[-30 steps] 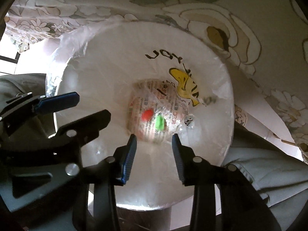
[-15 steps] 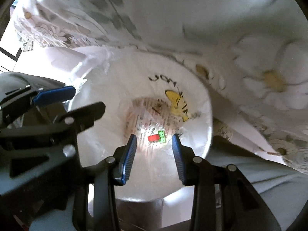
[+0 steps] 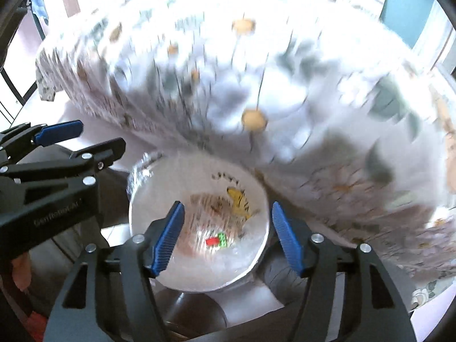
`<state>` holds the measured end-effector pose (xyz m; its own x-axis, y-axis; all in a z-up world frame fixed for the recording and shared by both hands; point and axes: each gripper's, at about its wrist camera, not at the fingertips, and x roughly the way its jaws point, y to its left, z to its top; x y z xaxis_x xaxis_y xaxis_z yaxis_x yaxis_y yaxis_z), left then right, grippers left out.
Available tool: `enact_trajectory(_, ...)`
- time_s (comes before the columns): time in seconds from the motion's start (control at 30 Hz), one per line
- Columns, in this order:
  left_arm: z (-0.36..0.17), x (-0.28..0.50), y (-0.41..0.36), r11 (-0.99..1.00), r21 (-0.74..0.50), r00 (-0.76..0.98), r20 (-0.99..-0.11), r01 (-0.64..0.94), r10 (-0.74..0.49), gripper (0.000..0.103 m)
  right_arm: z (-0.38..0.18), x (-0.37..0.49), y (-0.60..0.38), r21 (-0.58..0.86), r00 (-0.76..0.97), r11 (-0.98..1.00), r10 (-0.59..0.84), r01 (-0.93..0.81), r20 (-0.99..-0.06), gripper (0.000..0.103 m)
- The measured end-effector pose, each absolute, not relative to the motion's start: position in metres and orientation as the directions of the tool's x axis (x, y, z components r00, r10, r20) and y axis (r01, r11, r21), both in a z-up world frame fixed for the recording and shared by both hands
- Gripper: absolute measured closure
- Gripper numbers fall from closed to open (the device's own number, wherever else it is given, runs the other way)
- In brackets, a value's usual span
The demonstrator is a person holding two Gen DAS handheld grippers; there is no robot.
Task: Collect trash
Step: 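Raise both open tools and move them back over the bed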
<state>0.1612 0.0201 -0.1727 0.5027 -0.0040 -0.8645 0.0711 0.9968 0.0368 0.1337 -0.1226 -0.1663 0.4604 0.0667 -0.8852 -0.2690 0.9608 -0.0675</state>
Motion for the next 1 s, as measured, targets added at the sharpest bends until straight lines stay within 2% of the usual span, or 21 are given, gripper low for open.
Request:
enact_trajectory(0.1, -0.147, 0.157, 0.022, 0.997, 0.049, 0.546, -0.837, 0.055, 0.011, 0.024, -0.141, 0.131, -0.125, -0.076, 0.504, 0.963, 0.068, -0.259, -0.861, 0.033)
enact_trajectory(0.37, -0.092, 0.15, 0.022, 0.998, 0.053, 0.633, -0.773, 0.02, 0.028, 0.024, -0.083, 0.128, -0.127, -0.114, 0.628, 0.97, 0.046, -0.213, -0.777, 0.022)
enact_trajectory(0.67, -0.03, 0.148, 0.02, 0.999, 0.046, 0.726, -0.687, 0.012, 0.023, 0.024, -0.026, 0.122, -0.126, -0.134, 0.725, 0.972, 0.048, -0.191, -0.687, 0.018)
enact_trajectory(1.0, 0.015, 0.165, 0.015, 0.999, 0.033, 0.77, -0.638, 0.007, 0.016, 0.024, 0.021, 0.139, -0.132, -0.133, 0.772, 0.974, 0.058, -0.182, -0.633, 0.017)
